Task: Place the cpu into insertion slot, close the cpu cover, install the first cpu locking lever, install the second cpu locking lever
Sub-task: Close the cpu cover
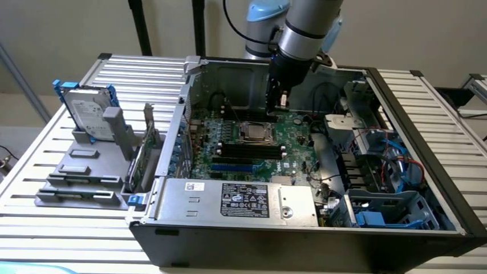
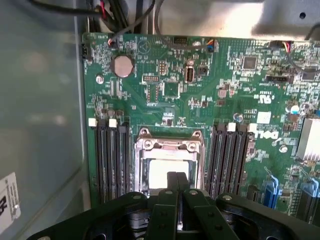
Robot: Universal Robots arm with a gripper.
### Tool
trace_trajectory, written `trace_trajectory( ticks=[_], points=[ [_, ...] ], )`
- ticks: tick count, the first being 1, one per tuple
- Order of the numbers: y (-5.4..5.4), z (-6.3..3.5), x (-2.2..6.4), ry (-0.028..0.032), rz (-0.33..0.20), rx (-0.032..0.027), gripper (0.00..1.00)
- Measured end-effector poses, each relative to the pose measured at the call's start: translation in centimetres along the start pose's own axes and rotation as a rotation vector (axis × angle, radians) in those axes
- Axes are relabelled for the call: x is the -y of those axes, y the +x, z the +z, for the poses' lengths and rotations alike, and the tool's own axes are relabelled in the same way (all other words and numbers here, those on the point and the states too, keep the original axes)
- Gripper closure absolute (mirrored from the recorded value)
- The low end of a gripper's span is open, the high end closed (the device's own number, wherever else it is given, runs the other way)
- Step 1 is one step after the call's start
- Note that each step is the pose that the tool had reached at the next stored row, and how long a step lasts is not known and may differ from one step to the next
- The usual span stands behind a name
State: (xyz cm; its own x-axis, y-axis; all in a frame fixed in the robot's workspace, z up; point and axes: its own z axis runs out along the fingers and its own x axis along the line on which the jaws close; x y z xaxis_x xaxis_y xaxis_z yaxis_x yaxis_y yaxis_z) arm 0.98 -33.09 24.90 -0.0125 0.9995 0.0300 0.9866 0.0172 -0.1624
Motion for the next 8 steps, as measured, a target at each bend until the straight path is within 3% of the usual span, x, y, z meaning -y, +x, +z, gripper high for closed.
trace_trajectory(
  ticks=[8],
  points=[
    [0.0,1.08,2.76,0.0052,-0.002,-0.0003,0.89]
  ],
)
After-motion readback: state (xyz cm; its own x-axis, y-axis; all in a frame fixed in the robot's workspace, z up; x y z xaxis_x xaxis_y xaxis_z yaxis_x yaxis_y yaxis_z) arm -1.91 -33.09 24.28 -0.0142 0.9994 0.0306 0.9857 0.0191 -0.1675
